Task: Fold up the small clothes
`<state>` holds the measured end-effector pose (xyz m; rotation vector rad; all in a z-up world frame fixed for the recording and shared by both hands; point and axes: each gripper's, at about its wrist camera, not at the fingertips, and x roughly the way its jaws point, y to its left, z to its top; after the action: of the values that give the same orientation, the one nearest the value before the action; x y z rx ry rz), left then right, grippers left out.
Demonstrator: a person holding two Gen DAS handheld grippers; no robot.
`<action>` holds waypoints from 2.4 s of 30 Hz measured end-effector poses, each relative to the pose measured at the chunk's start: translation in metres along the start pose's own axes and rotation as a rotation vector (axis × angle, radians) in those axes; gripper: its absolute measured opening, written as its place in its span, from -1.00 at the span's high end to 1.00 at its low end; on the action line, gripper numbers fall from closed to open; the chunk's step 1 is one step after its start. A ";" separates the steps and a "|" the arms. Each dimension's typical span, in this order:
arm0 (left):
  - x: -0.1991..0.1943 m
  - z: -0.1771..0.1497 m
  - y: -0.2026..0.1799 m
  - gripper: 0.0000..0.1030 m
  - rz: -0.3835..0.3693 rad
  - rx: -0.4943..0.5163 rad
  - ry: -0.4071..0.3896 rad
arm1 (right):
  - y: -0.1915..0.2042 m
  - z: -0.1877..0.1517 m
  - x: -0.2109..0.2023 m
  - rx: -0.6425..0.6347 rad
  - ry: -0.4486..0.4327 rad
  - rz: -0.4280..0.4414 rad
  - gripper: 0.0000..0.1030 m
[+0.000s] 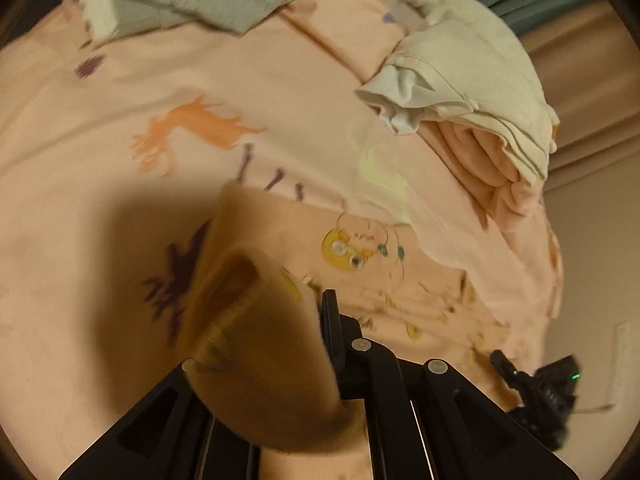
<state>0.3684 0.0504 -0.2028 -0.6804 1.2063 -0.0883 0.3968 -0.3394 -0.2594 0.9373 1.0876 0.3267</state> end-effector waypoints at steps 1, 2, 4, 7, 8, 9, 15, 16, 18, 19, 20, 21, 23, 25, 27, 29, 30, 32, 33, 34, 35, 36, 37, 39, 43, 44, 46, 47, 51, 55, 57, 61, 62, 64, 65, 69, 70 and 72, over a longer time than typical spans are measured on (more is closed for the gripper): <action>-0.012 -0.003 0.006 0.68 -0.007 -0.019 0.011 | -0.001 -0.003 -0.017 0.002 -0.004 0.009 -0.04; -0.024 -0.008 0.010 0.58 -0.002 -0.022 0.007 | -0.001 -0.008 -0.027 0.002 -0.021 0.004 -0.35; -0.055 -0.028 0.014 0.51 0.065 0.027 -0.056 | 0.002 -0.018 -0.061 -0.021 -0.095 -0.060 -0.45; -0.075 -0.050 0.005 0.51 0.159 0.123 -0.112 | 0.014 -0.039 -0.098 -0.118 -0.162 -0.154 -0.44; -0.081 -0.060 0.004 0.51 0.179 0.142 -0.119 | 0.017 -0.048 -0.103 -0.153 -0.161 -0.174 -0.39; -0.083 -0.068 0.005 0.51 0.170 0.143 -0.131 | 0.023 -0.061 -0.105 -0.205 -0.155 -0.193 -0.22; -0.037 -0.112 -0.039 0.51 0.183 0.343 -0.075 | 0.050 -0.105 -0.061 -0.469 -0.064 -0.314 0.80; -0.026 -0.114 -0.046 0.51 0.173 0.362 -0.063 | 0.050 -0.107 -0.048 -0.472 -0.037 -0.320 0.80; 0.001 -0.112 -0.057 0.51 0.203 0.395 -0.033 | 0.046 -0.103 -0.028 -0.458 -0.010 -0.326 0.80; 0.014 -0.107 -0.059 0.51 0.241 0.404 -0.025 | 0.044 -0.097 -0.014 -0.453 -0.003 -0.352 0.80; 0.020 -0.101 -0.060 0.51 0.260 0.403 -0.028 | 0.042 -0.090 -0.003 -0.439 -0.005 -0.385 0.84; 0.021 -0.091 -0.060 0.51 0.254 0.390 -0.048 | 0.042 -0.086 0.004 -0.417 0.003 -0.397 0.88; 0.011 -0.066 -0.063 0.51 0.235 0.358 -0.113 | 0.045 -0.068 0.008 -0.378 -0.017 -0.363 0.87; 0.002 -0.024 -0.071 0.51 0.287 0.343 -0.246 | 0.061 -0.041 0.010 -0.415 -0.093 -0.388 0.91; -0.004 0.009 -0.071 0.51 0.429 0.335 -0.379 | 0.077 -0.006 0.016 -0.471 -0.236 -0.508 0.88; -0.015 0.038 -0.063 0.51 0.609 0.313 -0.461 | 0.074 0.024 0.019 -0.430 -0.285 -0.635 0.79; -0.021 0.041 -0.057 0.51 0.629 0.308 -0.465 | 0.068 0.031 0.013 -0.381 -0.282 -0.636 0.78; -0.045 0.039 -0.033 0.51 0.581 0.294 -0.465 | 0.051 0.034 -0.013 -0.277 -0.269 -0.500 0.77; -0.055 0.034 -0.020 0.49 0.542 0.283 -0.451 | 0.036 0.031 -0.037 -0.221 -0.256 -0.372 0.52; -0.063 0.028 -0.008 0.45 0.493 0.256 -0.423 | 0.025 0.027 -0.054 -0.186 -0.238 -0.314 0.31; -0.074 0.016 0.012 0.43 0.413 0.204 -0.370 | 0.020 0.022 -0.062 -0.167 -0.231 -0.293 -0.26; -0.079 0.008 0.022 0.31 0.356 0.162 -0.328 | 0.009 0.013 -0.081 -0.131 -0.234 -0.275 -0.68; -0.084 -0.001 0.034 0.14 0.293 0.115 -0.275 | -0.003 0.001 -0.099 -0.086 -0.255 -0.280 -0.74; -0.088 -0.030 0.052 0.07 0.174 0.028 -0.159 | -0.011 -0.020 -0.115 -0.048 -0.261 -0.299 -0.75; -0.089 -0.090 0.058 0.07 0.079 0.005 -0.045 | -0.018 -0.068 -0.128 -0.015 -0.176 -0.262 -0.75; -0.088 -0.101 0.054 0.07 0.043 0.014 -0.035 | -0.022 -0.083 -0.128 -0.006 -0.142 -0.240 -0.74; -0.083 -0.125 0.048 0.07 -0.038 0.014 -0.002 | -0.029 -0.107 -0.118 0.041 -0.079 -0.174 -0.75; -0.079 -0.135 0.045 0.05 -0.078 0.011 0.018 | -0.031 -0.119 -0.111 0.070 -0.049 -0.146 -0.74; -0.057 -0.150 0.014 0.04 -0.061 0.101 0.006 | -0.024 -0.150 -0.082 0.058 -0.004 -0.106 -0.73; -0.036 -0.135 0.006 0.01 -0.115 0.054 -0.090 | -0.010 -0.152 -0.052 0.069 -0.043 -0.034 -0.73; -0.018 -0.123 0.012 0.01 -0.125 -0.032 -0.112 | -0.008 -0.145 -0.036 0.069 -0.076 -0.031 -0.74; -0.001 -0.104 0.016 -0.37 -0.226 -0.133 -0.209 | -0.003 -0.127 -0.023 0.077 -0.170 0.010 -0.74; 0.004 -0.101 0.012 -0.45 -0.240 -0.147 -0.222 | -0.001 -0.121 -0.023 0.073 -0.181 0.012 -0.74; 0.010 -0.094 0.002 -0.79 -0.252 -0.173 -0.247 | 0.002 -0.109 -0.016 0.057 -0.207 0.005 -0.74; 0.013 -0.091 -0.006 -0.87 -0.256 -0.170 -0.258 | 0.005 -0.103 -0.012 0.054 -0.229 0.001 -0.73; 0.012 -0.089 -0.012 -0.97 -0.240 -0.089 -0.194 | 0.013 -0.089 0.000 0.019 -0.251 -0.024 -0.59; 0.005 -0.094 -0.004 -0.95 -0.233 -0.039 -0.150 | 0.012 -0.088 0.001 0.008 -0.245 -0.030 -0.54; -0.006 -0.106 0.008 -0.95 -0.254 0.030 -0.091 | 0.010 -0.090 -0.001 -0.032 -0.232 -0.034 -0.44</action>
<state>0.2703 0.0126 -0.2213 -0.8011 1.0257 -0.2842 0.3208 -0.2904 -0.2637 0.9030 0.8824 0.2017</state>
